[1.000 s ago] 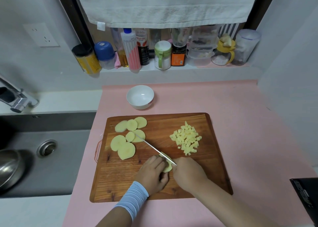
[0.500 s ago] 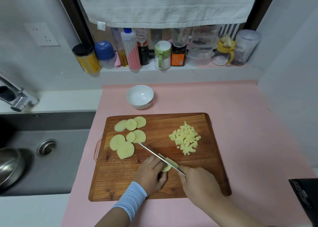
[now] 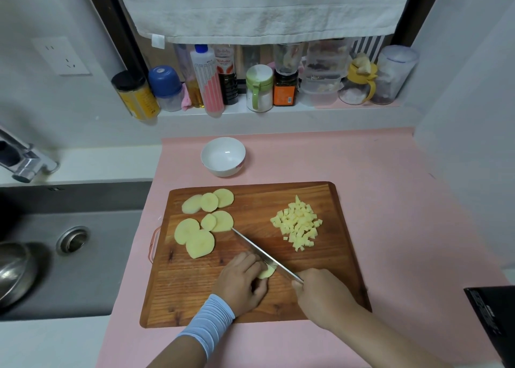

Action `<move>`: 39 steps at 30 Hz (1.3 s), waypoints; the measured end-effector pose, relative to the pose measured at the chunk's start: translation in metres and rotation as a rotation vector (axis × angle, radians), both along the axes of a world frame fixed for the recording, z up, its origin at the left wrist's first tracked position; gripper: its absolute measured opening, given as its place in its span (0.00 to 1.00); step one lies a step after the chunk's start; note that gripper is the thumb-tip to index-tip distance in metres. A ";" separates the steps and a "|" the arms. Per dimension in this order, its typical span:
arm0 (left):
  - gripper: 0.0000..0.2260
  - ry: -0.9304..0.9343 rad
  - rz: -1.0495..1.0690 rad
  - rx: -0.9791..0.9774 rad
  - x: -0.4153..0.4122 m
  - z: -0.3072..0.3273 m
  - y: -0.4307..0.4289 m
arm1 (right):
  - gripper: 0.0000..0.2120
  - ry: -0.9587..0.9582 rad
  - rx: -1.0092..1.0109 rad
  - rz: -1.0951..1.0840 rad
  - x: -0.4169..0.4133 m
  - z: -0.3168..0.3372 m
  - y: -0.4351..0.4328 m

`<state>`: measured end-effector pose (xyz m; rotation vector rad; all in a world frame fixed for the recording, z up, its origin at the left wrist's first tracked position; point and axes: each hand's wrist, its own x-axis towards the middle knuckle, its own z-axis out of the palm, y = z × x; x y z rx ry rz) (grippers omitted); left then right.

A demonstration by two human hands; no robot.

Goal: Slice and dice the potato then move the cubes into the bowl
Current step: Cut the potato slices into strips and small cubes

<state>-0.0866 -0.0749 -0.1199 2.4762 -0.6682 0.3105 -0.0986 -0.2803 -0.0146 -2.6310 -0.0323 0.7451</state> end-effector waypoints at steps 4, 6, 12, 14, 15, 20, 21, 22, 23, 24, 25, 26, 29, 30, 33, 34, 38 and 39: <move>0.08 0.000 -0.003 0.001 0.000 0.000 -0.001 | 0.12 -0.018 -0.032 -0.012 0.008 -0.004 0.014; 0.09 -0.009 0.000 0.001 -0.001 -0.001 -0.001 | 0.12 -0.026 -0.035 -0.005 0.009 -0.005 0.016; 0.08 -0.071 0.013 0.051 -0.006 -0.004 0.000 | 0.13 -0.058 -0.034 0.019 0.006 -0.002 0.015; 0.07 -0.084 0.015 0.042 -0.007 -0.004 0.000 | 0.14 -0.068 -0.043 0.029 0.005 0.001 0.014; 0.07 -0.084 0.019 0.033 -0.007 -0.004 0.000 | 0.15 -0.079 -0.042 0.037 0.005 0.002 0.014; 0.07 -0.066 0.039 -0.012 -0.008 -0.005 0.000 | 0.14 -0.118 -0.015 0.073 -0.006 0.014 0.010; 0.07 -0.066 0.042 -0.018 -0.008 -0.005 0.000 | 0.14 -0.121 -0.012 0.081 -0.009 0.015 0.010; 0.06 -0.066 0.045 -0.020 -0.008 -0.006 0.000 | 0.14 -0.123 -0.018 0.088 -0.012 0.016 0.009; 0.06 -0.066 0.047 -0.020 -0.008 -0.006 0.000 | 0.14 -0.125 -0.026 0.090 -0.014 0.017 0.008; 0.05 -0.064 0.046 -0.018 -0.008 -0.007 0.000 | 0.14 -0.117 -0.032 0.085 -0.016 0.016 0.006; 0.05 -0.061 0.045 -0.018 -0.008 -0.007 0.000 | 0.14 -0.100 -0.037 0.075 -0.016 0.016 0.004; 0.04 -0.056 0.045 -0.020 -0.009 -0.008 0.000 | 0.14 -0.075 -0.040 0.066 -0.016 0.016 0.003; 0.03 -0.040 0.046 -0.033 -0.009 -0.008 0.001 | 0.17 -0.008 -0.028 0.032 -0.015 0.014 0.000; 0.03 -0.037 0.046 -0.038 -0.009 -0.007 0.000 | 0.18 0.012 -0.017 0.017 -0.014 0.013 -0.001; 0.03 -0.032 0.046 -0.047 -0.008 -0.007 0.000 | 0.19 0.057 0.015 -0.022 -0.007 0.009 0.002; 0.04 -0.028 0.048 -0.046 -0.008 -0.007 0.000 | 0.19 0.062 0.024 -0.031 -0.004 0.007 0.005; 0.04 -0.018 0.048 -0.049 -0.009 -0.006 0.000 | 0.17 0.029 0.020 -0.027 0.006 -0.002 0.022; 0.04 -0.021 0.048 -0.051 -0.009 -0.006 0.001 | 0.17 0.023 0.014 -0.024 0.008 -0.004 0.025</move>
